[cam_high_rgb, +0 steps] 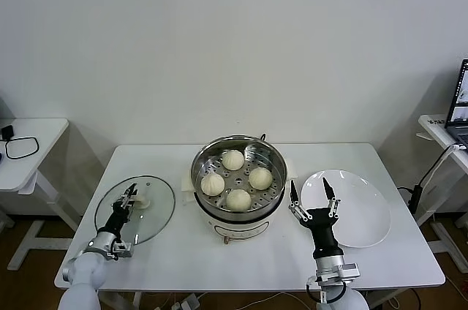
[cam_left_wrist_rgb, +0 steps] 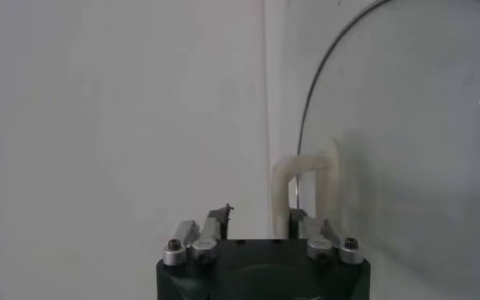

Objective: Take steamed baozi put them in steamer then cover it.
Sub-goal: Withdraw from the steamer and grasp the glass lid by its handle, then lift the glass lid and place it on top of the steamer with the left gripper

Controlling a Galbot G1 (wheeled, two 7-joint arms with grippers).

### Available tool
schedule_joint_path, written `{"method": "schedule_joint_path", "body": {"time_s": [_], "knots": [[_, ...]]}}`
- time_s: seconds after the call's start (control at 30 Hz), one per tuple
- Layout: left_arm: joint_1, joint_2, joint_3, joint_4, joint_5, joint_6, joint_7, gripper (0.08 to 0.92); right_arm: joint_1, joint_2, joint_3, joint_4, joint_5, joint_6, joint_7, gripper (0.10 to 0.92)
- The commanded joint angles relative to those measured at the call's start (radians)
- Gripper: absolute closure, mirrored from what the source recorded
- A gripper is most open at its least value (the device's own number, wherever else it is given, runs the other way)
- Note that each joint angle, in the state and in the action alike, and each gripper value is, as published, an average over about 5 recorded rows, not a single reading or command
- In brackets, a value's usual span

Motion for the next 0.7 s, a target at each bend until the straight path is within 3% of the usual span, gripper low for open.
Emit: {"method": "schedule_joint_path", "body": {"time_s": [0.03, 0.17, 0.37, 0.7], "knots": [[-0.008, -0.004, -0.001, 0.01, 0.012, 0.0, -0.015, 0.709, 0.006, -0.001, 0.0, -0.013, -0.001, 0.004, 0.0, 0.203], [0.002, -0.007, -0.008, -0.027, 0.014, 0.0, -0.022, 0.797, 0.01, 0.0, -0.002, -0.015, -0.001, 0.006, 0.0, 0.203], [0.066, -0.003, -0.024, -0.218, -0.017, 0.028, -0.001, 0.809, 0.016, -0.002, -0.008, -0.013, -0.001, 0.004, 0.001, 0.203], [0.275, 0.086, -0.027, -0.746, -0.348, 0.321, 0.222, 0.809, 0.037, -0.025, -0.015, 0.001, 0.008, -0.015, 0.002, 0.203]]}}
